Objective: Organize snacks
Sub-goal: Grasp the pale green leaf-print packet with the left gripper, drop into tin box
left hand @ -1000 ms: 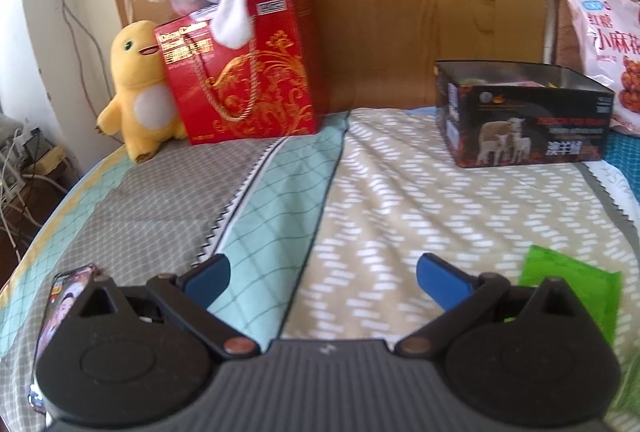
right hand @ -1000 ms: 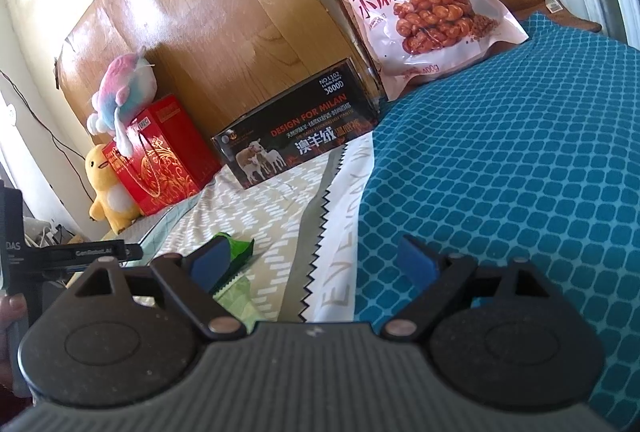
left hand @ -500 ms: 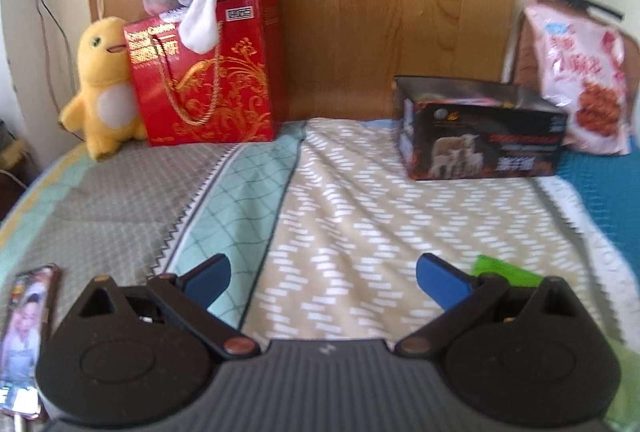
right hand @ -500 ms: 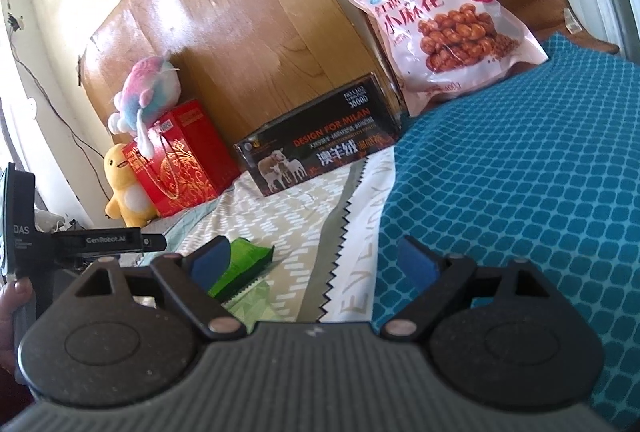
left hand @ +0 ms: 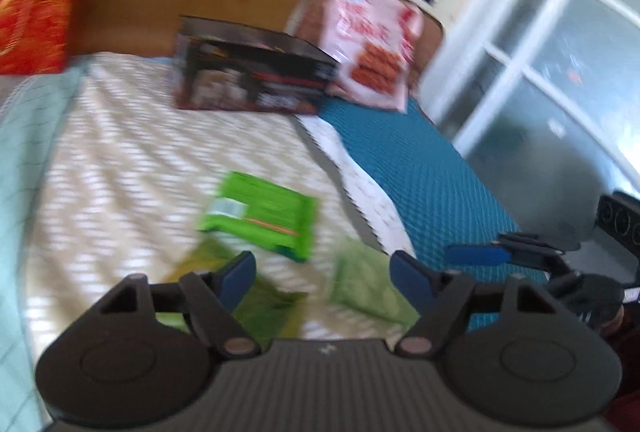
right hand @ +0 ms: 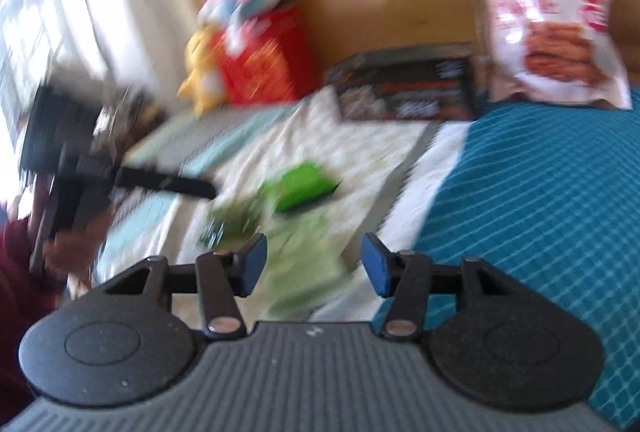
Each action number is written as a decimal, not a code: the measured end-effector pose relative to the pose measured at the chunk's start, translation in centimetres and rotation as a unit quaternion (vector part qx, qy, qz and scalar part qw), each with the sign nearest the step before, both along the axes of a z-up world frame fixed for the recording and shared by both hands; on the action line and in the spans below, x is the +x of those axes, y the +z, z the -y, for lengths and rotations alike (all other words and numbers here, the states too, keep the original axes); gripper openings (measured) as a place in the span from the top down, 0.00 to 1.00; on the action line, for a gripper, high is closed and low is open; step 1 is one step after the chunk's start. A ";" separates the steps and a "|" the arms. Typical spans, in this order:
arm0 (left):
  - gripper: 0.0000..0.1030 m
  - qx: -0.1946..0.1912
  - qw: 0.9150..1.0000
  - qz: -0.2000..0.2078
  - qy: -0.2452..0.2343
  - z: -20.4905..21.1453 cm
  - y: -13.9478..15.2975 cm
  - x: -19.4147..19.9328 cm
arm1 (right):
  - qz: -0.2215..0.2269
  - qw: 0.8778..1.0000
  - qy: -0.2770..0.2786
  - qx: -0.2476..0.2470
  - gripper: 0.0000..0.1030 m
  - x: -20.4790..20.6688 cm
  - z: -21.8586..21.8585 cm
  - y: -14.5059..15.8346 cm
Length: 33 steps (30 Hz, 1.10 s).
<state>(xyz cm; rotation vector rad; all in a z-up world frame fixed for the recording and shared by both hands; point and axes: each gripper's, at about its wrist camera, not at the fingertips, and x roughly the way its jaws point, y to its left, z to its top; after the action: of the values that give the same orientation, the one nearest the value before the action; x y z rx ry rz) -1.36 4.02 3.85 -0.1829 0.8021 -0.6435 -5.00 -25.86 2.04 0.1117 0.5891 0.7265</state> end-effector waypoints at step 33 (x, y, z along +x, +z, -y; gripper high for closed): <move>0.60 0.026 0.996 0.089 -0.002 5.7 7.6 8.5 | 0.147 0.986 -0.073 -0.028 0.76 6.8 -3.4 3.6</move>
<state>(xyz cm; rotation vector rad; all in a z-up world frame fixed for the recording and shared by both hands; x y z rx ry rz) 7.15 -1.73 11.49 -0.0743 0.6479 -0.6332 1.79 -22.51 5.65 -0.0048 0.3143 0.5695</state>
